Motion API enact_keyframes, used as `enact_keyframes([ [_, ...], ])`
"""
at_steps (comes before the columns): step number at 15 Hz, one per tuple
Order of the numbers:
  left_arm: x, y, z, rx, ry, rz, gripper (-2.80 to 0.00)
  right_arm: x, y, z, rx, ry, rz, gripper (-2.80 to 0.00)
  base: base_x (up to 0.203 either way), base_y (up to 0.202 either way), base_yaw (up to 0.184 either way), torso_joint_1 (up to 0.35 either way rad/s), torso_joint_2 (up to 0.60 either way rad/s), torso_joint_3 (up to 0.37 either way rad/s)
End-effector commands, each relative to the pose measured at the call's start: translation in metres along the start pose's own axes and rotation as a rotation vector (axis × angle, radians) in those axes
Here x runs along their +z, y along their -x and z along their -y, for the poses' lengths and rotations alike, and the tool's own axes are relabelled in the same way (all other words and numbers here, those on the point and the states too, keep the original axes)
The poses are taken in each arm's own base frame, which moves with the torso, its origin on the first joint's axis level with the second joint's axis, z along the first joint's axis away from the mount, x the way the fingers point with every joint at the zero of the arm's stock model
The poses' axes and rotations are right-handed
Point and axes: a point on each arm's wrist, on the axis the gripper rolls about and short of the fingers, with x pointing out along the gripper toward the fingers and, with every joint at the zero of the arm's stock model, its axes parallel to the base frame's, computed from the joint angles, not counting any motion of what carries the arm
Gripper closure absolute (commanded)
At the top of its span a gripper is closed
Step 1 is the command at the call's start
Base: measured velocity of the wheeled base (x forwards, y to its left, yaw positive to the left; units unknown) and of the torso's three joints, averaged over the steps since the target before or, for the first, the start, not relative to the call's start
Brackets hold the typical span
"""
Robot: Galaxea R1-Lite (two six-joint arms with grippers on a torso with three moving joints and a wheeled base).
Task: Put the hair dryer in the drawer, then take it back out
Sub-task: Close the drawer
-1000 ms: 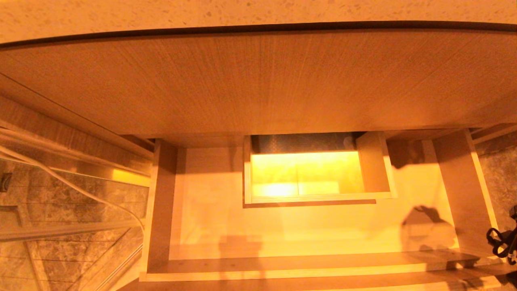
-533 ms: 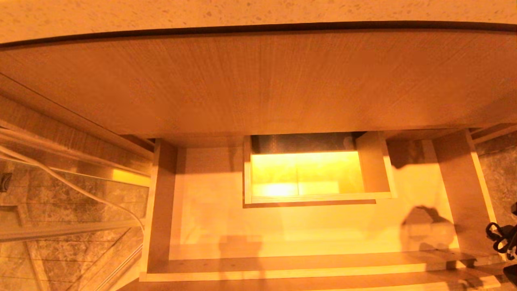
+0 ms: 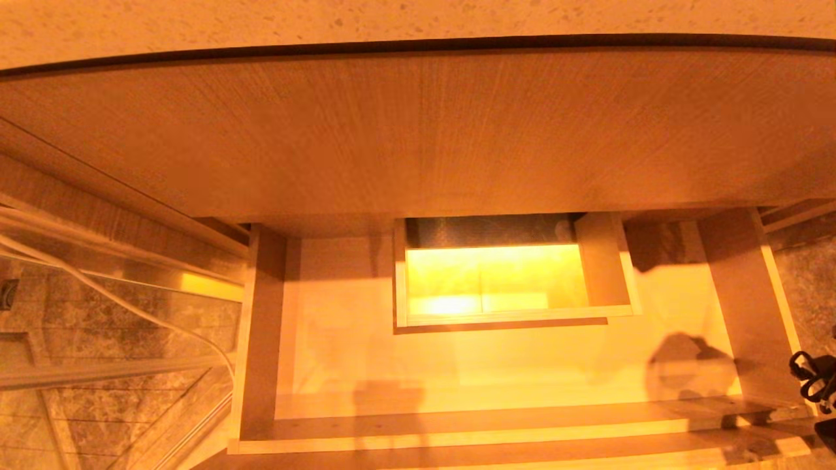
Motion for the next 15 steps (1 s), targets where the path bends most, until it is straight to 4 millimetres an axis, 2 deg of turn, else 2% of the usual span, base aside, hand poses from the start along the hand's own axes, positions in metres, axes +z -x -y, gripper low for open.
enact_keyframes([
  [1, 0.000, 0.000, 0.000, 0.000, 0.000, 0.000, -2.80, 0.002, 0.002, 0.002, -0.005, -0.005, 0.018, 0.00, 0.000, 0.000, 0.000, 0.000, 0.00, 0.000],
  [9, 0.000, 0.000, 0.000, 0.000, 0.000, 0.000, -2.80, 0.017, 0.012, 0.016, -0.044, -0.056, 0.122, 0.00, 0.000, 0.000, 0.000, 0.000, 0.00, 0.000],
  [15, 0.000, 0.000, 0.000, 0.000, 0.000, 0.000, -2.80, 0.035, 0.031, 0.033, -0.085, -0.109, 0.266, 0.00, 0.000, 0.000, 0.000, 0.000, 0.00, 0.000],
])
